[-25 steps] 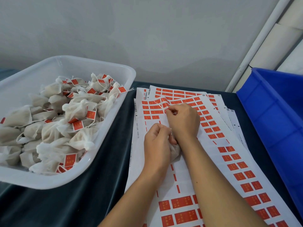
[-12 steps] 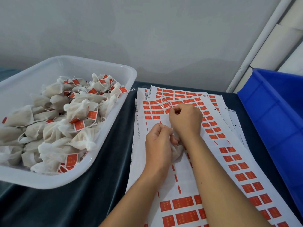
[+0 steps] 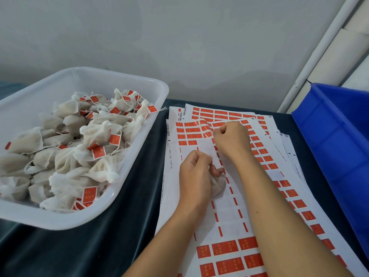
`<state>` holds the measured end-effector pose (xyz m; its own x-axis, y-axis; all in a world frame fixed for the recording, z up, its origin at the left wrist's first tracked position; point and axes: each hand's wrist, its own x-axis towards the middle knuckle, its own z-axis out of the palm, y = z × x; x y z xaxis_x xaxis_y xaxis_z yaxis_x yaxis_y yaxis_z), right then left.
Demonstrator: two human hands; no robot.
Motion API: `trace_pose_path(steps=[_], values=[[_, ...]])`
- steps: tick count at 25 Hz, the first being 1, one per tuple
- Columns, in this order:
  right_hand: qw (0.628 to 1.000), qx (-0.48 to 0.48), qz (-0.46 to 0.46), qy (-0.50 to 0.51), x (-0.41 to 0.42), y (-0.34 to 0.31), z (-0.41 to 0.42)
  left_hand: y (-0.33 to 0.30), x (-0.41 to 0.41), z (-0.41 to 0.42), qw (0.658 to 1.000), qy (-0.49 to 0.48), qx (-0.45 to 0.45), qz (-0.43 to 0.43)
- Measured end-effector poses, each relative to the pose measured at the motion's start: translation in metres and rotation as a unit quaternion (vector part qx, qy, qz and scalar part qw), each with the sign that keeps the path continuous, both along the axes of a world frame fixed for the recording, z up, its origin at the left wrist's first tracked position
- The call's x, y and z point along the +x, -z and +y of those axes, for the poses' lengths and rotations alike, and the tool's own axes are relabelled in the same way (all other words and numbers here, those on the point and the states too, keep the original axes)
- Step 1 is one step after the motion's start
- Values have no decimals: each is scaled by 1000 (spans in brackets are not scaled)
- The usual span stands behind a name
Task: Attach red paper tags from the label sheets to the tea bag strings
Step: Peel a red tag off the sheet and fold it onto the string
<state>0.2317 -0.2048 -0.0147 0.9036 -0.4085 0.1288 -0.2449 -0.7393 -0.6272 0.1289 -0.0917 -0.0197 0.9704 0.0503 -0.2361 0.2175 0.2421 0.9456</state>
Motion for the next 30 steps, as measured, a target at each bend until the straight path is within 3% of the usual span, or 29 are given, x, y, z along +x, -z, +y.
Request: trace_pose_path(steps=[5,10,14,18,25,30], values=[[997,42,-37,53,2,-1,-12,-2,-1,1,1000,7,-21,-9],[957,203,-156,138,-14,-11,-33,-4,-3,0,1000,19,-19,-2],[927,294,-206,110,-54,-17,-41,-4,-4,-1,1000,23,-17,-6],[907,372,-191,48,-99,-18,-44,-4,-5,-2,999,28,15,-23],[891,404,-206,-2,-134,-8,-32,-4,-7,-3,997,33,53,-52],[904,385,-188,-19,-143,4,-27,-1,-8,-3,992,38,83,-88]])
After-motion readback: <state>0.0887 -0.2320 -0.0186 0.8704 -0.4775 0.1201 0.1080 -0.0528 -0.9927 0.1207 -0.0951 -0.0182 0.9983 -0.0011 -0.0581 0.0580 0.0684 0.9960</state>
